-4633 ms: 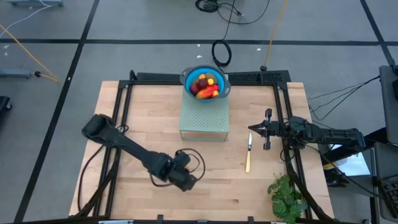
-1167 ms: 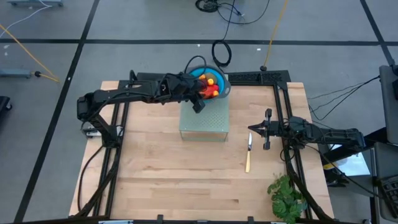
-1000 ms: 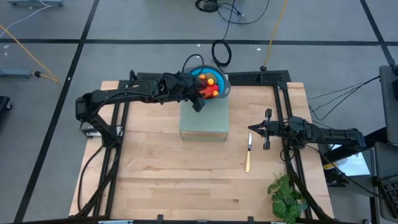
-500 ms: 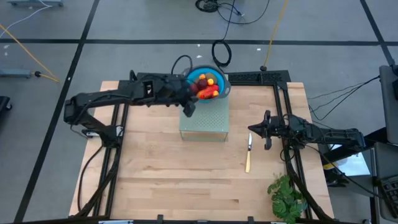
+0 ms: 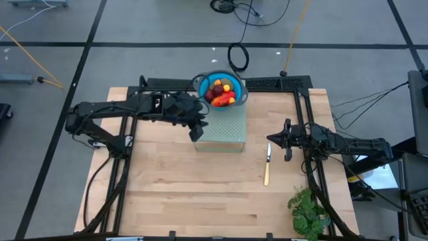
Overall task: Pick & Place Fruit
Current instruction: Put the yellow knife on the shelf
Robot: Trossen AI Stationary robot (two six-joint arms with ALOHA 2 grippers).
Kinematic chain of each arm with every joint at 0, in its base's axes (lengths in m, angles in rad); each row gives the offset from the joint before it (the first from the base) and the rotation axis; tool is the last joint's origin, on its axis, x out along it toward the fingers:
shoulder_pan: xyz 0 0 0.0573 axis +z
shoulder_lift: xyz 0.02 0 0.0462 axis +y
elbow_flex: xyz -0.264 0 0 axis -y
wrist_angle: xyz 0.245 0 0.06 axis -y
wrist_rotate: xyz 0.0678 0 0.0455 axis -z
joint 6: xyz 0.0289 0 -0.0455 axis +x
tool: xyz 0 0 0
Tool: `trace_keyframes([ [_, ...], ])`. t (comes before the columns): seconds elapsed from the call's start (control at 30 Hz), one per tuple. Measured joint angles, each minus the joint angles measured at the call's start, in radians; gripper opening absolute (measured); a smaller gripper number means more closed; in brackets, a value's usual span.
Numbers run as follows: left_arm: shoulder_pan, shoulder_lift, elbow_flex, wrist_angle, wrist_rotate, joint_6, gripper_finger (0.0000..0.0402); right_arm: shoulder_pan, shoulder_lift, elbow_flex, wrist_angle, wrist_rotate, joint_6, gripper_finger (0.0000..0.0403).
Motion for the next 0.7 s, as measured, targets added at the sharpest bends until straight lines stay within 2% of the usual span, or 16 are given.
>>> trace_keyframes([
  [0.23,-0.010,-0.001,-0.043,0.019,0.037,0.021,0.0145,0.000,0.000,0.000,0.001,-0.002,0.002,0.0000],
  [0.4,-0.011,-0.047,-0.190,0.210,0.103,0.029,0.0145,0.000,0.000,0.000,0.000,-0.003,0.071,0.0000],
  [0.53,-0.011,-0.116,-0.322,0.303,0.143,0.032,0.0145,0.000,0.001,0.000,-0.001,-0.001,0.089,0.0000],
  [0.7,-0.011,-0.230,-0.459,0.308,0.144,0.019,0.0145,0.000,0.011,0.000,0.010,0.032,0.107,0.0000],
])
